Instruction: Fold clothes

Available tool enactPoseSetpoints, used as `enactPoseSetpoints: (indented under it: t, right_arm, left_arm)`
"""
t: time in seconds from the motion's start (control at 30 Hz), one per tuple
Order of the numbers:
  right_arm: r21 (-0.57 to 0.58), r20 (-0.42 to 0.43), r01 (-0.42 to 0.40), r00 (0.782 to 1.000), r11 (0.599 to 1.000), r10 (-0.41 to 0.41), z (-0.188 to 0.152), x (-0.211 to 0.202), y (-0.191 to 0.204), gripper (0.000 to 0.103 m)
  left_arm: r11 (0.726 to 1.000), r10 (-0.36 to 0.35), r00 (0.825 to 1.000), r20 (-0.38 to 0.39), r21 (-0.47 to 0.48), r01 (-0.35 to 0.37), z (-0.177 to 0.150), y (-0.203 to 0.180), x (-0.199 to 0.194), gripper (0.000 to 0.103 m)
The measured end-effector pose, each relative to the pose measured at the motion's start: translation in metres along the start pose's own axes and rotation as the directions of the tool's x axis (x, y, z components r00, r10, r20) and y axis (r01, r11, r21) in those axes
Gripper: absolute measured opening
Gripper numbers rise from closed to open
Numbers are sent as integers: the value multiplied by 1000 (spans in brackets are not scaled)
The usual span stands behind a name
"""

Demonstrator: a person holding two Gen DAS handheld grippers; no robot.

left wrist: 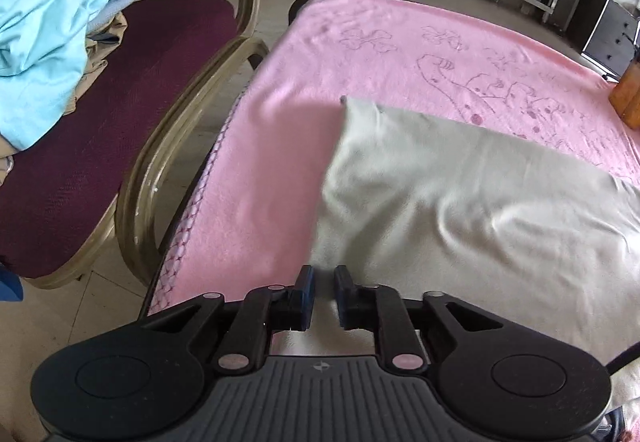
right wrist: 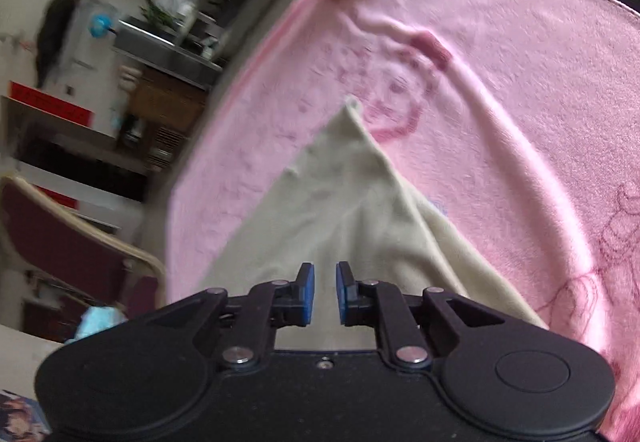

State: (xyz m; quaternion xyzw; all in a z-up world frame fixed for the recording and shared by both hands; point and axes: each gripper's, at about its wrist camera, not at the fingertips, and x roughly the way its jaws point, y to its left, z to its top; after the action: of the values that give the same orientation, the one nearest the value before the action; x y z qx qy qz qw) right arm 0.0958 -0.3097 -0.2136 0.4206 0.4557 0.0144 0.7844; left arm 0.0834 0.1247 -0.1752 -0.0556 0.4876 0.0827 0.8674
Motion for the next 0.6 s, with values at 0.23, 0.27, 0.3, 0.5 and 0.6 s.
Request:
enactPoseSetpoints:
  t: [0.23, 0.27, 0.3, 0.5, 0.6]
  right_arm:
    - [18, 74, 167, 983, 986, -167, -2, -23, -17, 0]
    - [17, 99, 206, 973, 978, -207, -3, -30, -20, 3]
    - [12, 125, 256, 959, 967, -255, -4, -35, -22, 5]
    - [-26, 217, 180, 961, 983, -170, -19, -78, -30, 8]
    - [-66, 162, 38, 986, 997, -27, -32, -79, -22, 8]
  left_arm:
    - [998, 51, 998, -27, 24, -50, -17, 8, -13, 23]
    - [998, 63, 998, -28, 24, -62, -20, 9, -16, 23]
    - [997, 75, 997, -28, 24, -74, -24, 11, -19, 22]
    - [994, 91, 992, 83, 59, -96, -45, 4, -51, 9]
    - [991, 25, 989, 144, 124, -43, -43, -13, -54, 14]
